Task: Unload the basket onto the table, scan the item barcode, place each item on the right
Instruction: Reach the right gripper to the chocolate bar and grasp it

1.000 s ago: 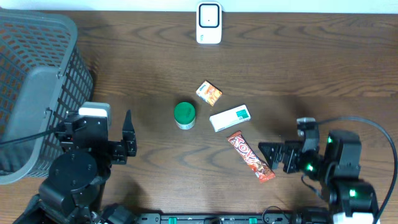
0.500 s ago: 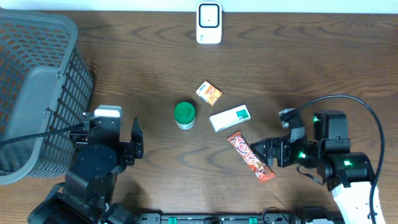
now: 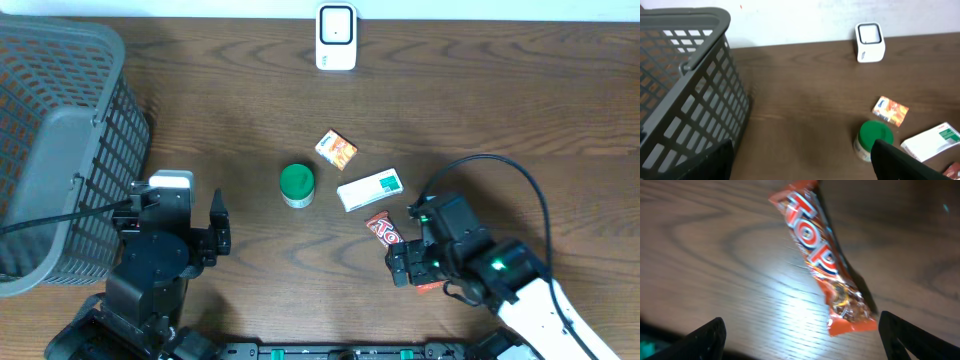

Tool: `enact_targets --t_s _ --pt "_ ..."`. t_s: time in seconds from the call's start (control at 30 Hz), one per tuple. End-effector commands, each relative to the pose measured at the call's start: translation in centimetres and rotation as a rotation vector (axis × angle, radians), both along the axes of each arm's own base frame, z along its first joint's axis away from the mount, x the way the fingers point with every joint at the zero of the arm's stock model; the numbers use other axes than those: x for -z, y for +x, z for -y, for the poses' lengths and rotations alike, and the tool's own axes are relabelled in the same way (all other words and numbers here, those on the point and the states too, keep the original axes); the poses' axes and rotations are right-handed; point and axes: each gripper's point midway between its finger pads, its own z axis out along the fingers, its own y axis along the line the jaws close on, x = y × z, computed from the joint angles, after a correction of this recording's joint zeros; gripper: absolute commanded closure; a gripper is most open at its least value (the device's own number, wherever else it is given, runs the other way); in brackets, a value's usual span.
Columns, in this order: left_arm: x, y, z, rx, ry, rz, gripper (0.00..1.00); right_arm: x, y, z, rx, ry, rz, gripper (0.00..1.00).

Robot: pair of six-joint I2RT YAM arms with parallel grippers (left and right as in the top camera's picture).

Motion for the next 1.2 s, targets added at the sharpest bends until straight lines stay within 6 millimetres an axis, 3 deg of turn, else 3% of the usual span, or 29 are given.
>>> enact_targets --t_s 0.0,0.1,0.23,0.53,0.83,1.07,1.17 --pt "0.5 -0.2 -0.3 -0.014 0.004 -0.012 0.12 2.7 0.1 1.9 0.153 -0.16 -0.037 0.08" --pt "0.6 -0.3 -0.3 -0.014 0.009 -0.019 0.12 4.3 -0.3 1.9 0.141 -0.209 -0.093 0.19" --pt "0.7 -0.3 -0.3 -0.014 0.011 -0.022 0.12 5.7 -0.8 1.3 0.122 -0.235 -0.152 0.23" --pt "0.7 -0.3 -0.3 -0.014 0.011 -0.021 0.12 6.3 -1.4 0.7 0.132 -0.26 -0.159 0.22" --pt "0.7 -0.3 -0.3 -0.014 0.011 -0.022 0.12 7.4 -0.8 1.3 0.213 -0.334 -0.162 0.07" --pt "0.7 -0.3 -0.3 -0.014 0.012 -0.022 0.12 8.5 -0.5 0.7 0.21 -0.355 -0.201 0.08" --pt "0.7 -0.3 -0.3 -0.014 0.012 -0.022 0.12 9.0 -0.5 -0.5 0.202 -0.307 -0.228 0.16"
